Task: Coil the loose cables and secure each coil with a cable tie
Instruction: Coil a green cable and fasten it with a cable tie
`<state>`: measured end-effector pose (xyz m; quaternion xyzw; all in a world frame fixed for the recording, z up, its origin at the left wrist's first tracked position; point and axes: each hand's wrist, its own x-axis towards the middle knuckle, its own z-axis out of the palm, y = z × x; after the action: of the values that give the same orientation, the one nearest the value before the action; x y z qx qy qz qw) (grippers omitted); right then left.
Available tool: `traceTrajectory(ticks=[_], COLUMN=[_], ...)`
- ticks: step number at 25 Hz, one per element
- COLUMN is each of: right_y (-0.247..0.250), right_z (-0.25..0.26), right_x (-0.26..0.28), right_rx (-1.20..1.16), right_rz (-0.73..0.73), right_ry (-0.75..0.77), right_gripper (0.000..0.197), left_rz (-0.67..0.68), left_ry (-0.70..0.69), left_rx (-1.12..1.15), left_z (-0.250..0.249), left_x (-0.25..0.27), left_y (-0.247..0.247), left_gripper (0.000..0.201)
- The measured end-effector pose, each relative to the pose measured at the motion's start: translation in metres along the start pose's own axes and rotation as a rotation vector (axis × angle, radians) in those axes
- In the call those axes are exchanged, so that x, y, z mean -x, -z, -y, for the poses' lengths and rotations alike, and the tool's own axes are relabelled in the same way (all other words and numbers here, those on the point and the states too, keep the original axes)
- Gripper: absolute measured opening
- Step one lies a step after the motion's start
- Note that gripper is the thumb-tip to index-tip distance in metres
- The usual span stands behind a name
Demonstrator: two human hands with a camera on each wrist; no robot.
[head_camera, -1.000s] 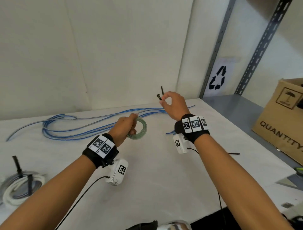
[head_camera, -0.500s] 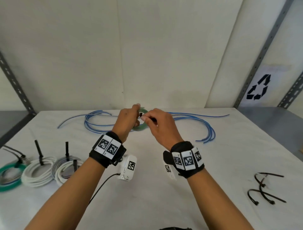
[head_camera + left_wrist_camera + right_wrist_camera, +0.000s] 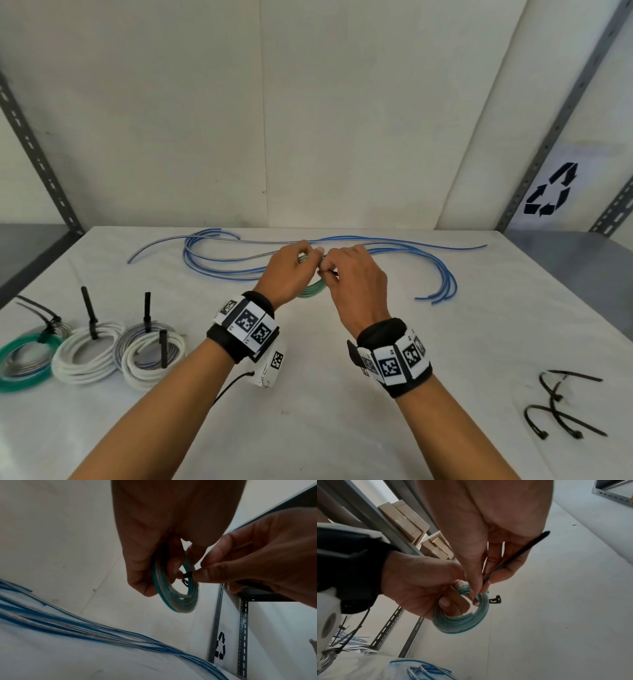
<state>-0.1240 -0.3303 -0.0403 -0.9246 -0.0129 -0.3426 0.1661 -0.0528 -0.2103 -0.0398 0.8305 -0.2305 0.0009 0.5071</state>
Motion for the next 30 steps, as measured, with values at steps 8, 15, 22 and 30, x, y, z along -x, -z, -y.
traceTrajectory(ticks=[8, 15, 22, 30], right_y=[0.003, 0.007, 0.013, 0.020], right_z=[0.004, 0.002, 0.002, 0.002], right_x=[0.002, 0.002, 0.002, 0.003], right_rx=[0.010, -0.747, -1.159, -1.272], right_rz=[0.077, 0.010, 0.252, 0.348], right_ry=[-0.148, -0.217, -0.437, -0.548], right_gripper=[0.010, 0.005, 0.036, 0.032], left_rz=[-0.062, -0.175, -0.119, -0.079], left_ry=[0.026, 0.041, -0.042, -0.075], left_rx=[0.311, 0.424, 0.457, 0.419], left_z=[-0.002, 0.009, -0.004, -0.010], left_x=[-0.005, -0.008, -0.001, 0.004], left_y=[0.004, 0.012, 0.010, 0.012], left_gripper=[0.021, 0.026, 0.023, 0.022])
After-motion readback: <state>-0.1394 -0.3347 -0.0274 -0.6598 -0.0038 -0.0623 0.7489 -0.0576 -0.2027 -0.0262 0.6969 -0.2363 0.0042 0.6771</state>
